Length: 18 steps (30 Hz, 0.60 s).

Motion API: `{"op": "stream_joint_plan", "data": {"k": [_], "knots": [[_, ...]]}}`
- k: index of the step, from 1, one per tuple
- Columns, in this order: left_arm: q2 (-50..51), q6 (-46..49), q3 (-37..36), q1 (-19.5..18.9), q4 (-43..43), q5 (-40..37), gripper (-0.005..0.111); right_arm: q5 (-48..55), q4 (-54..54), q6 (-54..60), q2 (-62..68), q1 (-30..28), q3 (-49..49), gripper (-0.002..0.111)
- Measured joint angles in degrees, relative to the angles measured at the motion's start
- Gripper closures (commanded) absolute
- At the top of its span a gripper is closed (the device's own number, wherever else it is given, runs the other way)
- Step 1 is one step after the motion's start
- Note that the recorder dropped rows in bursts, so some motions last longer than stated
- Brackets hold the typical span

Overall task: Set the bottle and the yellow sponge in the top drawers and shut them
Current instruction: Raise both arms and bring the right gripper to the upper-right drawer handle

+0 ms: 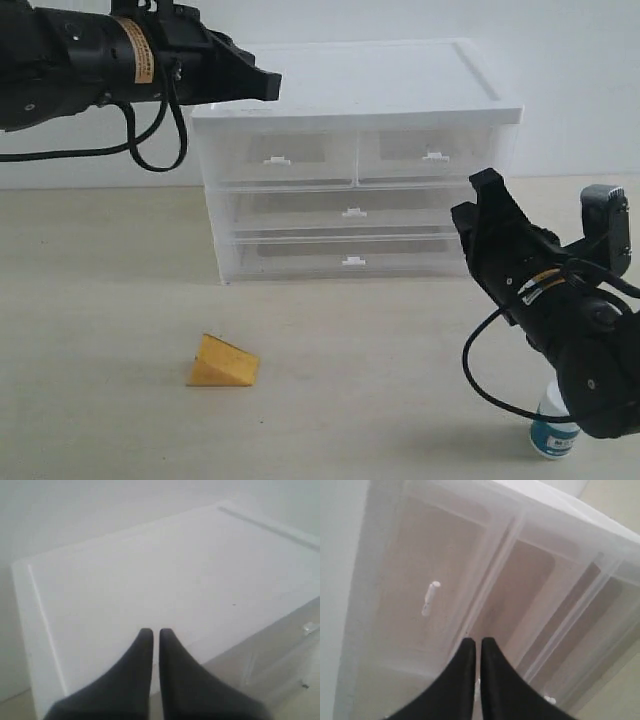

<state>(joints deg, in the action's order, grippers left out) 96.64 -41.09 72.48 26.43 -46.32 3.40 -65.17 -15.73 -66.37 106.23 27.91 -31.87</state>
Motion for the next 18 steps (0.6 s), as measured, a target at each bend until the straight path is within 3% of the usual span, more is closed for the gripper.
{"op": "stream_joint_plan", "data": {"k": [3,6,11,18], "knots": [[1.6,0.2,0.2,0.0,0.0,3.2,0.103,-0.3,0.6,-5.8,2.1,0.0,-1.8,0.07],[3.1,0.2,1.1,0.0,-0.1,3.5,0.103,-0.3,0.7,-7.0,2.8,0.0,-3.3,0.061],[6.5,-0.8,3.4,0.0,-0.1,3.7,0.103,-0.4,0.8,-7.5,3.2,0.0,-4.1,0.06],[7.2,-2.3,3.4,1.0,-0.1,-3.4,0.103,0.7,-0.1,-7.5,3.2,0.0,-4.1,0.06]]}}
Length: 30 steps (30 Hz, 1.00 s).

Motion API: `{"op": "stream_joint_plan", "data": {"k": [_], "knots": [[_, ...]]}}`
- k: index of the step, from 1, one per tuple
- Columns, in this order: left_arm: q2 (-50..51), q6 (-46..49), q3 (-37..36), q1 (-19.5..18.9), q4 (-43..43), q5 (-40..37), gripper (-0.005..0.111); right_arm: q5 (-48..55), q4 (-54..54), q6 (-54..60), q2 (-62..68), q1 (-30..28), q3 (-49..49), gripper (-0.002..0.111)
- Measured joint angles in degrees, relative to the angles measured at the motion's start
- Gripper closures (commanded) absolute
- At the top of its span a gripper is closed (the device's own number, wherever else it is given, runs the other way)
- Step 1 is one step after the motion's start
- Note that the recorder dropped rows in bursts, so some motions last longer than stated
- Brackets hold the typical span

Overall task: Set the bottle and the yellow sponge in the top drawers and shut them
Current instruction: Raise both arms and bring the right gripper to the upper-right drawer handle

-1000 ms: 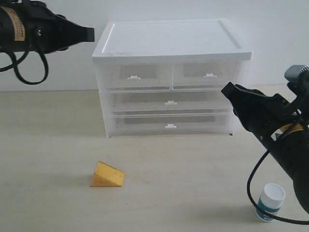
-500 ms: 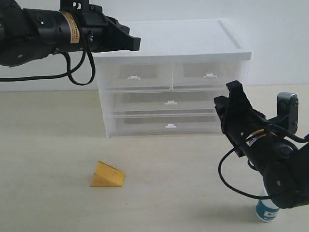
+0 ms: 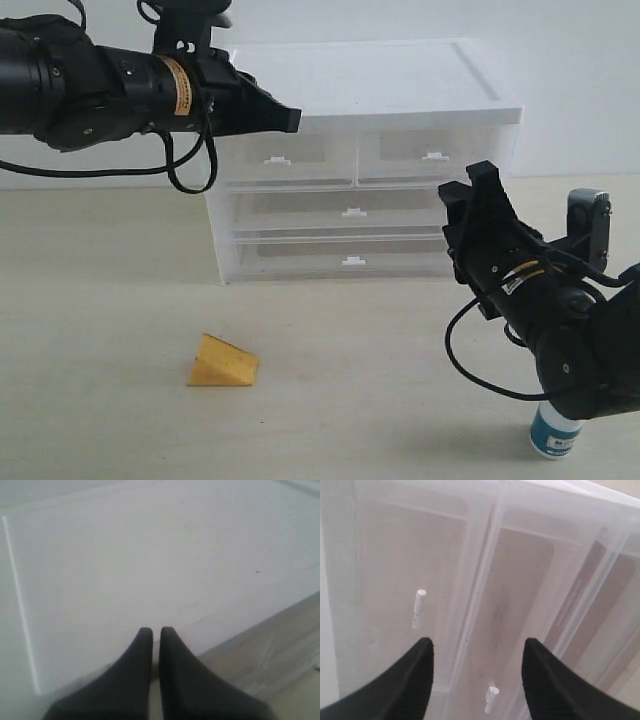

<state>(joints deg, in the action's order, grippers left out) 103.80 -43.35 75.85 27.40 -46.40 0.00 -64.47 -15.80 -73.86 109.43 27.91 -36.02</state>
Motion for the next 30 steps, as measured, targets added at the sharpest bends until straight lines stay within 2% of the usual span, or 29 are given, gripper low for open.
{"op": "stream_joint_plan", "data": {"k": [10,15,24,30], "knots": [[-4.3,-0.4,0.5,1.4,3.9,-7.4,0.103,0.4,-0.2,1.5,0.0,0.0,0.0,0.06],[-5.7,0.6,0.5,4.6,5.6,-10.3,0.103,0.8,-0.5,1.8,0.0,0.0,-0.4,0.06],[-0.7,0.8,0.5,5.4,6.1,-8.8,0.103,5.4,-0.7,2.0,0.0,0.0,-3.4,0.06],[-0.6,0.8,1.3,4.2,6.1,-6.9,0.103,5.8,-0.8,2.8,0.0,0.0,-3.4,0.06]]}}
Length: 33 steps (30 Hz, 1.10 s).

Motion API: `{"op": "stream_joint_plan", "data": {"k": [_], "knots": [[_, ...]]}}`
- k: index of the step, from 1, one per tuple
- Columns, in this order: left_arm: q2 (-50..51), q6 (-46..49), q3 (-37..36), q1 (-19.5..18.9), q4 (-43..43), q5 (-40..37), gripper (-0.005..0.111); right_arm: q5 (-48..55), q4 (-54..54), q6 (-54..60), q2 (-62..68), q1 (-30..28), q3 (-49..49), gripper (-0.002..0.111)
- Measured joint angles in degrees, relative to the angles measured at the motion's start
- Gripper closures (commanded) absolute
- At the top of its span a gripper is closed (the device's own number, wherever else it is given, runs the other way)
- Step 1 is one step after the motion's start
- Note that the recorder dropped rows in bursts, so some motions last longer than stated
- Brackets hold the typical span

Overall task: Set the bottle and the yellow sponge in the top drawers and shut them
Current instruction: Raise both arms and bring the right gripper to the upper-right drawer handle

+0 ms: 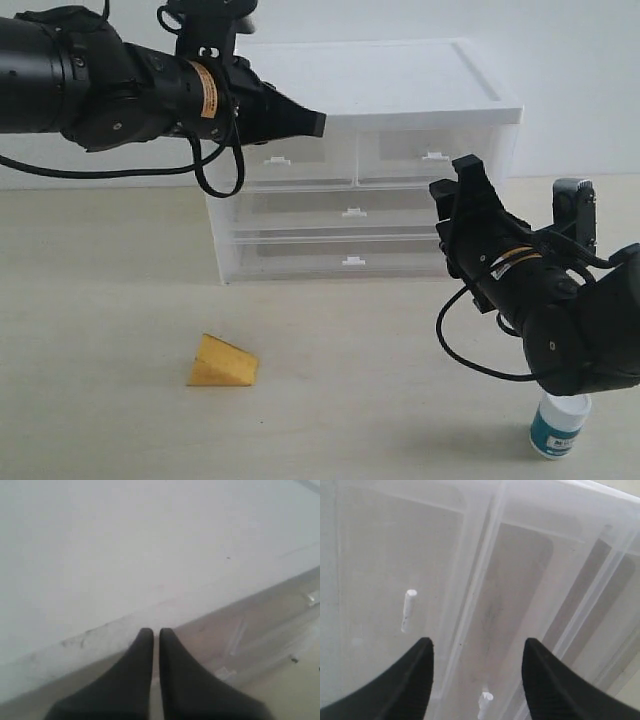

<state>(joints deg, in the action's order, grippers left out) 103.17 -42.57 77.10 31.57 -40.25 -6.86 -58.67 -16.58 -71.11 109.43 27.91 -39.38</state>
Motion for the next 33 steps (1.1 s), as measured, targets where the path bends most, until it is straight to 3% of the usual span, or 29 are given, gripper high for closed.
{"op": "stream_joint_plan", "data": {"k": [18,26,33], "knots": [[2.8,0.2,1.4,-1.1,0.0,5.6,0.103,0.0,-1.8,0.2,0.0,0.0,0.0,0.06],[-0.6,0.2,0.9,-1.0,0.0,-2.8,0.103,0.0,-1.8,0.4,0.0,0.0,0.0,0.06],[-1.6,0.2,0.6,1.1,0.2,-5.6,0.103,0.0,-1.8,0.5,0.0,0.0,0.0,0.06]]}}
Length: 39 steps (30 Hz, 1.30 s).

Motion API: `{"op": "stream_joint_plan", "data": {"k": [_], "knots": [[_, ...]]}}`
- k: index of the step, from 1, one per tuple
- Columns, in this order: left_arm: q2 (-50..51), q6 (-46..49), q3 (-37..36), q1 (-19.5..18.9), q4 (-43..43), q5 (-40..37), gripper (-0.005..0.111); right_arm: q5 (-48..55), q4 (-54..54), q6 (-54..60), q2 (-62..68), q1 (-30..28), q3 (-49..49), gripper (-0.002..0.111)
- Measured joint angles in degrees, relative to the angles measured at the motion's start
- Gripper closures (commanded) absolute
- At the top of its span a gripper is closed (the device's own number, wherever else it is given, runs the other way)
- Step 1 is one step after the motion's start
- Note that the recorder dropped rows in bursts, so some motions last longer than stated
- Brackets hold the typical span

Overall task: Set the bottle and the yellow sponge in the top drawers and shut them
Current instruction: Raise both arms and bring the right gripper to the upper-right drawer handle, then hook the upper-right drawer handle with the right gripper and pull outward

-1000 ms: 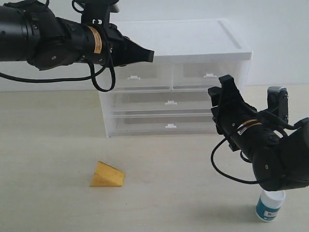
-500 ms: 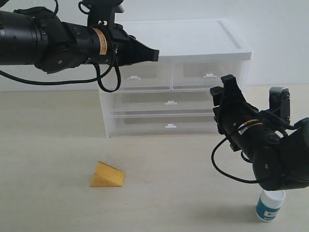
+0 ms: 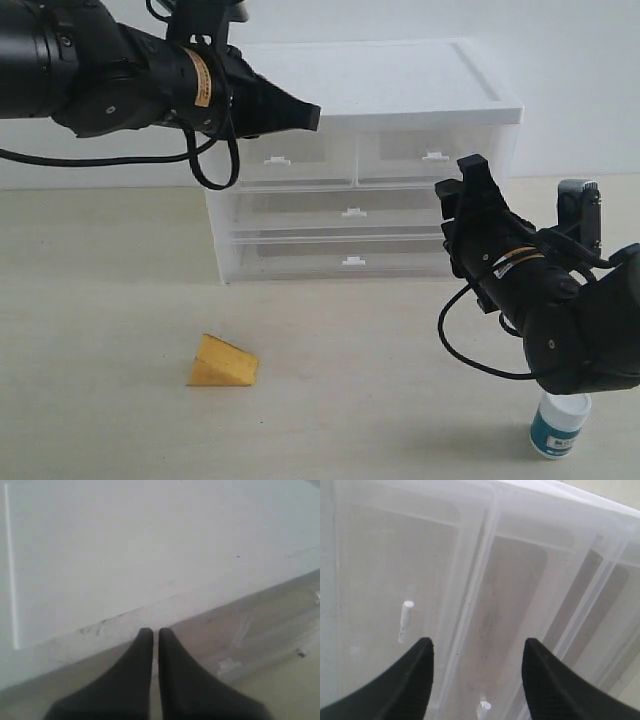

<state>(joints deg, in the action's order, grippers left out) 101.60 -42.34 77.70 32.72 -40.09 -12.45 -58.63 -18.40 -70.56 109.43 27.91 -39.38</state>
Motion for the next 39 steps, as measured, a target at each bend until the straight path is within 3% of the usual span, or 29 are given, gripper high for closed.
{"op": "stream_joint_plan", "data": {"k": [19,39], "knots": [[1.6,0.0,-0.1,-2.3,1.0,5.0,0.103,-0.7,-0.2,0.1,0.0,0.0,-0.1,0.06],[3.6,0.0,0.2,-3.6,0.5,10.5,0.103,0.1,-2.5,-0.1,0.0,0.0,-6.5,0.06]]}}
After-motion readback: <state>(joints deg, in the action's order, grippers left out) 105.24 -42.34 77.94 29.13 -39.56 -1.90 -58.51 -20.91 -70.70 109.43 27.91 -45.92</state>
